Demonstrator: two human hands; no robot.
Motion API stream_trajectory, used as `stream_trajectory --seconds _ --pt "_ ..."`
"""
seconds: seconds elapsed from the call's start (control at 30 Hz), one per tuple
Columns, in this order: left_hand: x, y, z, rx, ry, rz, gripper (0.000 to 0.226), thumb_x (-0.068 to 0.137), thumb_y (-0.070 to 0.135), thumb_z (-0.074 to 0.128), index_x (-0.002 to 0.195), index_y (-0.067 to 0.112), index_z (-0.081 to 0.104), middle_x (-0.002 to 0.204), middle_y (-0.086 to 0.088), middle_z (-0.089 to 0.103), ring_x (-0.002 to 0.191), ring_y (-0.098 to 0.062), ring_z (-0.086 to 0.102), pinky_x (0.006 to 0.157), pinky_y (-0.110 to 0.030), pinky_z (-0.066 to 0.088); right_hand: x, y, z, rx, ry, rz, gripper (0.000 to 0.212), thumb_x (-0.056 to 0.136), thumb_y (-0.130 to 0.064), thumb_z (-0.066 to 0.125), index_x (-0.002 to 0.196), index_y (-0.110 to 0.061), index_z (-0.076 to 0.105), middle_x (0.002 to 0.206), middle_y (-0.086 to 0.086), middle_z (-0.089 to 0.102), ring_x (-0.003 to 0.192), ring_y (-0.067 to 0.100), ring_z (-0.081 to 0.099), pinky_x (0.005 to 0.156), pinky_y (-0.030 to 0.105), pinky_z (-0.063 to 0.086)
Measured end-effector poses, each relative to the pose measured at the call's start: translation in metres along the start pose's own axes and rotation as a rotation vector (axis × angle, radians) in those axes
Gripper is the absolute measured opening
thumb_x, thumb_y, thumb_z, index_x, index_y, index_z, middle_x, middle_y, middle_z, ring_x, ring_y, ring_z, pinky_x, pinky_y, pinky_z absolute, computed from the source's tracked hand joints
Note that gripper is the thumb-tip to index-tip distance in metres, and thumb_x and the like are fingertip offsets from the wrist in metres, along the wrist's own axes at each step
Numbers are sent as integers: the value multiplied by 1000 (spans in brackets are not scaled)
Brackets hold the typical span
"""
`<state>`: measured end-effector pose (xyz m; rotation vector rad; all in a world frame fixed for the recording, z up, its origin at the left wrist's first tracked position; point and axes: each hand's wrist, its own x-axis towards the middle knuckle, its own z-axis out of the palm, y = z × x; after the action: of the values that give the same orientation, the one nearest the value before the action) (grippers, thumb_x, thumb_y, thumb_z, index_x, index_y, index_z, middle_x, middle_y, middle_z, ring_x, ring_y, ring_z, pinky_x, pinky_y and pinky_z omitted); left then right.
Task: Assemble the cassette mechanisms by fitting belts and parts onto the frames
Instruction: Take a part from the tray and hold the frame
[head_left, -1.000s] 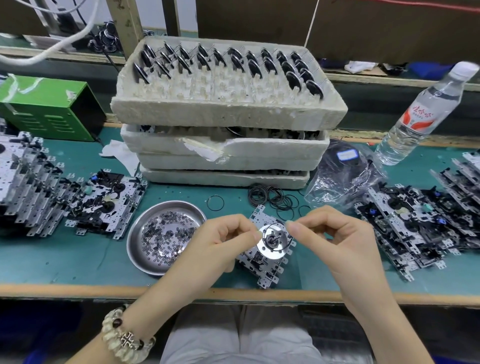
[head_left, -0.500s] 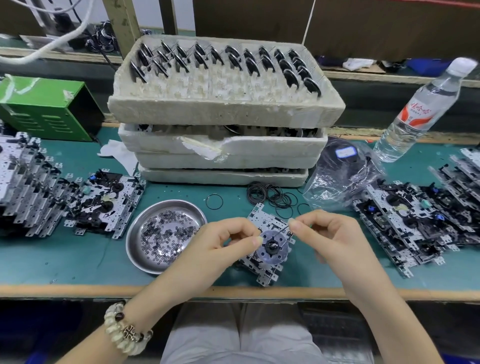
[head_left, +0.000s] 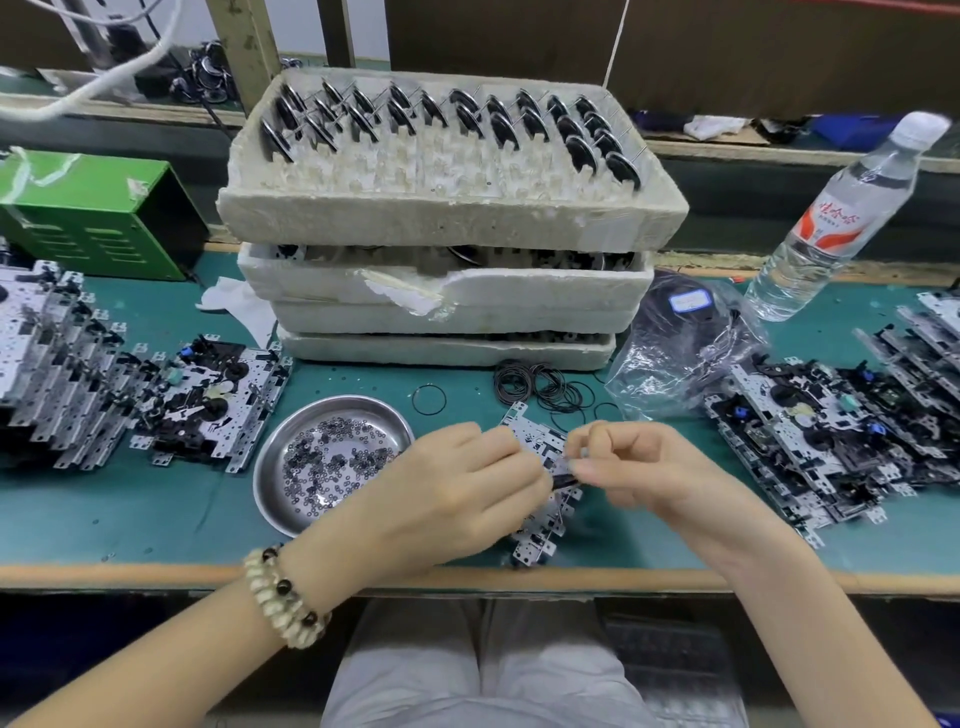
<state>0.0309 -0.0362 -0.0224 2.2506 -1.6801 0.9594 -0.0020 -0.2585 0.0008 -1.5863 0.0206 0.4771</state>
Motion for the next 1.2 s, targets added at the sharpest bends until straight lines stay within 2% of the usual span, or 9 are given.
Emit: stream_trajectory --seconds 0.1,0.17,0.27,0.37,0.43,0.57,0.97,1.13,1.2 --pt "3 -12 6 96 5 100 22 98 7 57 82 10 71 74 0 59 64 -21 54 52 -32 40 6 5 -5 -160 94 -113 38 65 -31 85 56 -20 50 94 0 72 80 11 60 71 15 46" --pt "4 -20 11 137 -14 156 20 98 6 57 83 11 70 75 0 59 65 -20 53 52 -31 39 10 9 -7 -187 129 -150 40 66 -24 89 56 -20 50 94 4 75 77 14 61 70 17 48" --pt "3 -28 18 152 -47 194 19 98 5 57 84 11 69 76 0 58 66 -19 52 53 -30 39 16 13 -4 -174 162 -152 34 67 -20 84 53 -22 52 92 4 76 73 11 63 69 18 49" --pt "2 -30 22 125 -51 175 19 98 4 57 85 10 69 77 0 59 66 -19 51 53 -30 39 19 16 -5 -217 182 -138 40 72 -11 83 53 -21 50 91 2 77 71 13 55 70 25 42" --pt "0 -30 23 98 -51 157 17 98 3 57 87 9 69 78 -1 59 66 -20 52 53 -31 40 19 16 -5 -228 180 -142 42 73 -9 83 52 -21 49 89 1 77 66 10 49 64 19 37" --pt "-3 -30 21 58 -57 147 17 99 4 57 89 9 70 79 -1 62 66 -20 54 52 -32 43 17 16 -1 -223 172 -149 40 73 -5 83 55 -17 49 85 1 77 57 -4 52 59 10 36" --pt "-4 -29 19 60 -95 186 20 99 3 56 88 11 71 79 0 62 64 -19 54 52 -31 44 19 24 -2 -241 167 -138 39 72 -8 84 57 -14 49 85 0 77 57 -3 50 57 6 34" --pt "-7 -29 20 69 -76 184 20 100 4 55 90 9 72 80 -1 62 64 -20 53 51 -31 42 20 28 -2 -242 166 -148 40 71 -12 86 54 -19 50 86 -1 77 62 1 53 58 7 35" --pt "-6 -29 19 61 -75 168 20 99 4 56 89 10 72 80 -1 63 63 -21 53 50 -32 43 19 28 -1 -261 172 -169 41 71 -12 86 52 -22 51 86 -2 77 58 -3 51 57 6 34"
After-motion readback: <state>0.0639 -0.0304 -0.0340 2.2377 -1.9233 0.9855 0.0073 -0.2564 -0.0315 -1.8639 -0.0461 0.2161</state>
